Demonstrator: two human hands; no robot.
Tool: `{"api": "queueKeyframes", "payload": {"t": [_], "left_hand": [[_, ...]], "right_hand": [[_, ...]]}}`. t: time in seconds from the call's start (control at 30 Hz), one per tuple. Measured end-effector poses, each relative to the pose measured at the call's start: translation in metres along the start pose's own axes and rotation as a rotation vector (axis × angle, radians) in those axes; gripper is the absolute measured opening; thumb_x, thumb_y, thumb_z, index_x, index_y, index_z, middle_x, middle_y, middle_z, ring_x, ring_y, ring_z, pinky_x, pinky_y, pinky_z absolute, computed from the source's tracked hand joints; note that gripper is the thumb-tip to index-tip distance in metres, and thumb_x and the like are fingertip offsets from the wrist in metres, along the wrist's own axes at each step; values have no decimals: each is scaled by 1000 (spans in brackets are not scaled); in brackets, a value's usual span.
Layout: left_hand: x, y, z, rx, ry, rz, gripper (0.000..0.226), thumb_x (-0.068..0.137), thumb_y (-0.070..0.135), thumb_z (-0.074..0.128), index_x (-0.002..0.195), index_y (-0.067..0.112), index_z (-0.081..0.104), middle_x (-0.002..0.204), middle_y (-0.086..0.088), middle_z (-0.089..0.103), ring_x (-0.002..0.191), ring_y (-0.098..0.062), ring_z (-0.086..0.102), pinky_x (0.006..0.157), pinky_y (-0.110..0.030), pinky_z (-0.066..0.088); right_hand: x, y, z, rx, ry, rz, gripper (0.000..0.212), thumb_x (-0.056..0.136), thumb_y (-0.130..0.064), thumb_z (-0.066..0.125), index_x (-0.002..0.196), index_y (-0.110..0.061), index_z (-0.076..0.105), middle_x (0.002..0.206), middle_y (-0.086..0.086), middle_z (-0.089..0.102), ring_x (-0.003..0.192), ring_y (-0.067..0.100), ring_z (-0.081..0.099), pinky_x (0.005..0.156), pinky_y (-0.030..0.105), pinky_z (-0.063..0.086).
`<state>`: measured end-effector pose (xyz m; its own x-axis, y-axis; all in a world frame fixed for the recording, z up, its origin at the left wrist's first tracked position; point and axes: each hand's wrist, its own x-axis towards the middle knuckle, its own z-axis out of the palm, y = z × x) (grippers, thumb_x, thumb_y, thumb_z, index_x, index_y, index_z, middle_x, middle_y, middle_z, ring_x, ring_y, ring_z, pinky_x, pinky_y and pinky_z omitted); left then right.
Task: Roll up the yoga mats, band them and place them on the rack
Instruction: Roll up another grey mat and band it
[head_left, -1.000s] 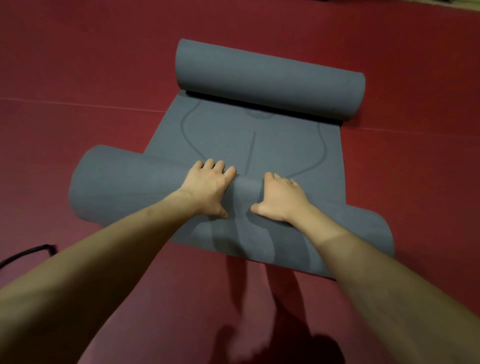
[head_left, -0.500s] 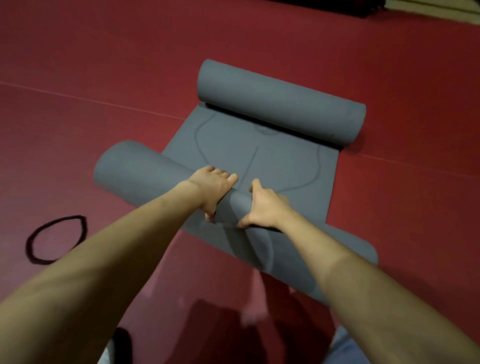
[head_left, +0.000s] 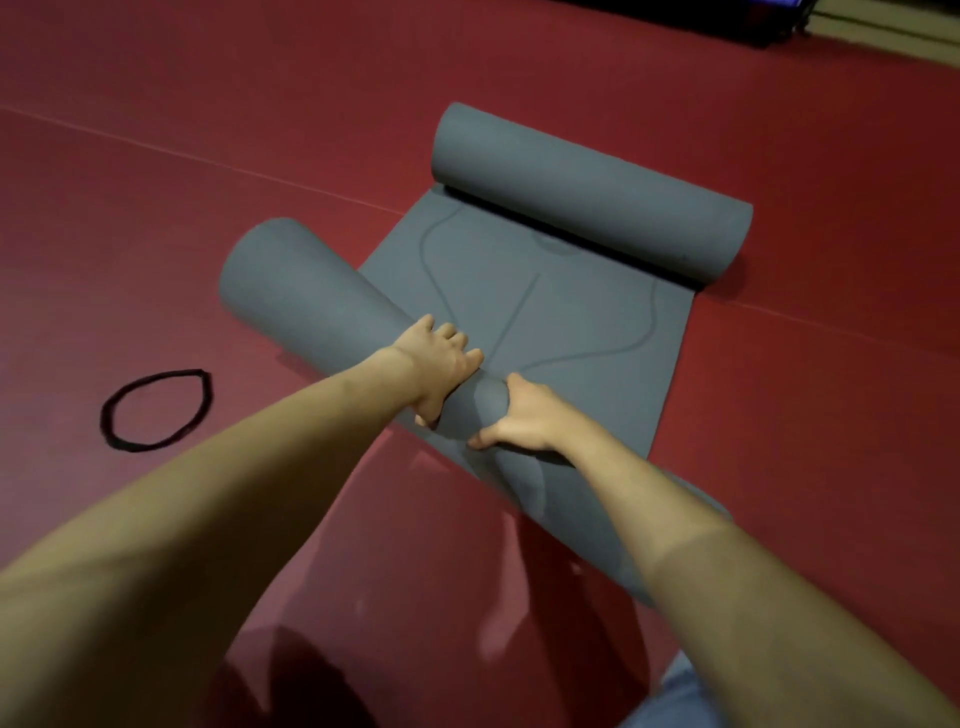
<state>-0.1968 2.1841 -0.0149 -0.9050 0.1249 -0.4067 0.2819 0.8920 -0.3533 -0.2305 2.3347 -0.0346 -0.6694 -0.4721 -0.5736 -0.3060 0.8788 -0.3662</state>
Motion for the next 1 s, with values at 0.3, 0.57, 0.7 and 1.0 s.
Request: {"api": "queueKeyframes", "payload": {"t": [0.3,0.57,0.7,1.0], "left_hand": [[-70,-3,68,-129,61,-18,73,73,49,73,127,13,41,127,-11,41,115,-29,45,93,-34,38],[-102,27,162,-114,168,77,82,43,65,81,104,15,62,88,-11,59,78,-27,59,74,-32,47],[-115,37,202,-94,109,195,73,72,68,64,119,14,53,103,-11,58,93,-28,57,78,-32,43],[-122,51,244,-313,223,231,67,85,60,29,95,4,65,81,-11,61,72,-28,58,65,-31,45]], "right_hand": [[-40,-63,110,-385,422,133,70,70,-47,77,121,-12,44,123,7,47,116,27,45,93,43,37],[-61,-57,201,-339,385,158,62,84,-62,49,119,-12,42,123,8,43,115,27,41,98,48,32],[-69,-55,238,-324,303,140,55,94,-49,39,132,-10,37,130,9,40,123,27,36,109,54,22],[-61,-48,285,-387,389,199,45,92,-52,47,115,-14,51,116,11,53,108,31,48,96,48,34]]}}
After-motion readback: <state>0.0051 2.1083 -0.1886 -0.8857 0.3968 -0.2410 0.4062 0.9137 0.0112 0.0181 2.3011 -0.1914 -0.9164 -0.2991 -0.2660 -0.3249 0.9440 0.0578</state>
